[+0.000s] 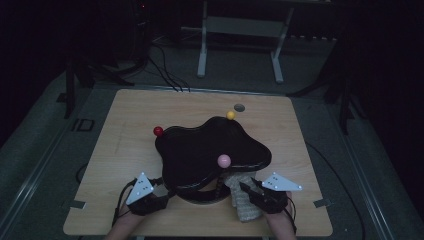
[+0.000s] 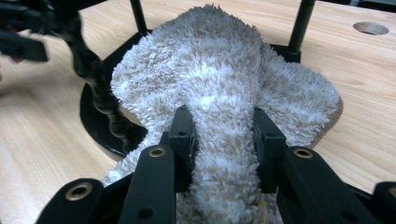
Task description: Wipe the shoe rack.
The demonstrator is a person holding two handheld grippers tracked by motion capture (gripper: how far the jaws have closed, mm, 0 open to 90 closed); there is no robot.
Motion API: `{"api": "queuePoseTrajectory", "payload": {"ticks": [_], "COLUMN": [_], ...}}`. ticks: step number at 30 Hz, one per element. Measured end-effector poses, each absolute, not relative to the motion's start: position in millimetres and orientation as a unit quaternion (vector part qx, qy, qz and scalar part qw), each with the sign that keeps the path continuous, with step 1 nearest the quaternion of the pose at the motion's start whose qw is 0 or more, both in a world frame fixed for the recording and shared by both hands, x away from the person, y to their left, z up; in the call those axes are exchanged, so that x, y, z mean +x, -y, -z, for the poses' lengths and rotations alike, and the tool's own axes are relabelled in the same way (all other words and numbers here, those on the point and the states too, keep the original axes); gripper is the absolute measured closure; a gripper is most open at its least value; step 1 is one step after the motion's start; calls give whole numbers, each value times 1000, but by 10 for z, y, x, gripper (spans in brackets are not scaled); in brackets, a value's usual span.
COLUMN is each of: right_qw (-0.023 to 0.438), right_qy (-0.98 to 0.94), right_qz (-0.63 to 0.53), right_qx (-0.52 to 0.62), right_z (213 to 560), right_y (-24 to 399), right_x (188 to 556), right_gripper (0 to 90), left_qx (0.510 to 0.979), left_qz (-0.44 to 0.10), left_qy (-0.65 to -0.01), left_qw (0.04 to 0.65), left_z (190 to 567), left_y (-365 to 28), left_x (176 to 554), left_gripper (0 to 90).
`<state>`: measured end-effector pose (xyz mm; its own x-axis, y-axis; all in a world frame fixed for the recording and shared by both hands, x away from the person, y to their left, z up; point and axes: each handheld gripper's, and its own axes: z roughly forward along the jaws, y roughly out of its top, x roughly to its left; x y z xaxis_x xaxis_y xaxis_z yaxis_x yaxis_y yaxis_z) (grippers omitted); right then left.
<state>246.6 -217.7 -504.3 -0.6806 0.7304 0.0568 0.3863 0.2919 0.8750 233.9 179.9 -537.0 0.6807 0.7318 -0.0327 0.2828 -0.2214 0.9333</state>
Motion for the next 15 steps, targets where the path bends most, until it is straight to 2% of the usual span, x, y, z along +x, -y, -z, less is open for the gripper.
{"api": "queuePoseTrajectory", "payload": {"ticks": [7,15], "right_qw": [183,172], "right_qy": [-784,-786], "right_qz": [-483,-489], "right_qx": [344,336], "right_z": [4978,4957], "right_y": [2152,2120], "right_x": [2351,2260], "right_gripper": [673,673], "left_qx": [717,713], "left_qz": [-247,-264], "left_qy": [-389,-409], "left_qw": [523,505], "left_z": [5383,5429], "left_y": [-2104,-2183], "left_x": [2650,3067], "left_gripper": [408,398]}}
